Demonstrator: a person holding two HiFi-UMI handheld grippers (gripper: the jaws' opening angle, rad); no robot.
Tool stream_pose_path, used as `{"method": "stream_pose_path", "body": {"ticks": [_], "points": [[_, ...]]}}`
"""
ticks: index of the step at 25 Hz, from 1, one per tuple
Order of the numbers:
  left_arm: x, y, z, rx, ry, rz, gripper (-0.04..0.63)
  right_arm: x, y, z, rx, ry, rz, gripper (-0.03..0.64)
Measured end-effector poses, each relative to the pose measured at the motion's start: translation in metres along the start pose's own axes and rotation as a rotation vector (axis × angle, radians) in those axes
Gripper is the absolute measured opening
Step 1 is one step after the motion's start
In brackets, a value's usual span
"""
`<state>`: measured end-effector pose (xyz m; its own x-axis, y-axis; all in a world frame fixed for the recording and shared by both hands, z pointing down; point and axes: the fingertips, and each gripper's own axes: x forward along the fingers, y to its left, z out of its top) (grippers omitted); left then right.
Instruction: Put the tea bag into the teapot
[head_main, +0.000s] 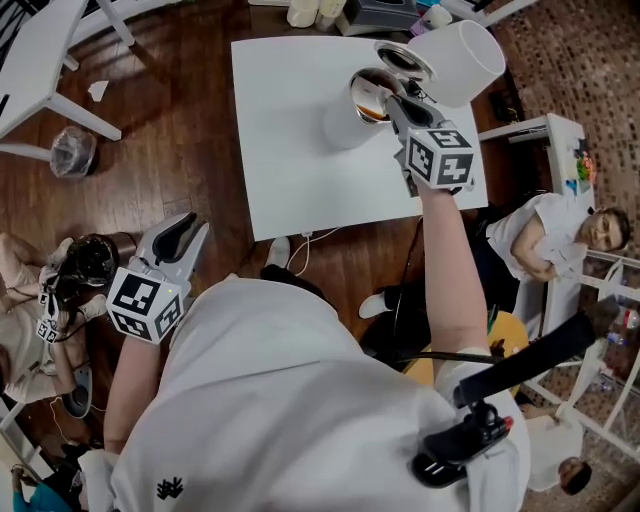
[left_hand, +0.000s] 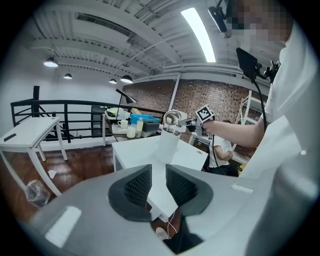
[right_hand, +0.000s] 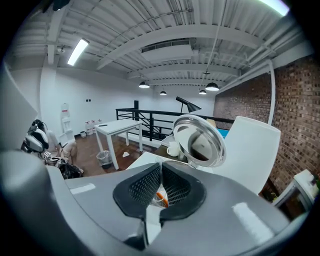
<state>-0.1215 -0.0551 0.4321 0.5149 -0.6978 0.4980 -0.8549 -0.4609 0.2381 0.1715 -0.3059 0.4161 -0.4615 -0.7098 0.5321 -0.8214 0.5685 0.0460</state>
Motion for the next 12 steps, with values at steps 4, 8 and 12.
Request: {"method": "stream_pose_path", "body": {"ticks": [4, 8, 12], "points": [[-0.006, -0.003, -0.004, -0.004, -0.002, 0.018, 0.061, 0.015, -0.007, -0.009, 0.003, 0.027, -0.007, 0.003], [-0.013, -0.005, -0.005, -0.009, -0.004, 0.037, 0.061, 0.027, -0.011, -0.016, 0.003, 0.047, -0.016, 0.005], [-0.015, -0.006, -0.006, -0.011, -0.004, 0.042, 0.061, 0.032, -0.015, -0.024, 0.002, 0.059, -0.024, 0.045]]}}
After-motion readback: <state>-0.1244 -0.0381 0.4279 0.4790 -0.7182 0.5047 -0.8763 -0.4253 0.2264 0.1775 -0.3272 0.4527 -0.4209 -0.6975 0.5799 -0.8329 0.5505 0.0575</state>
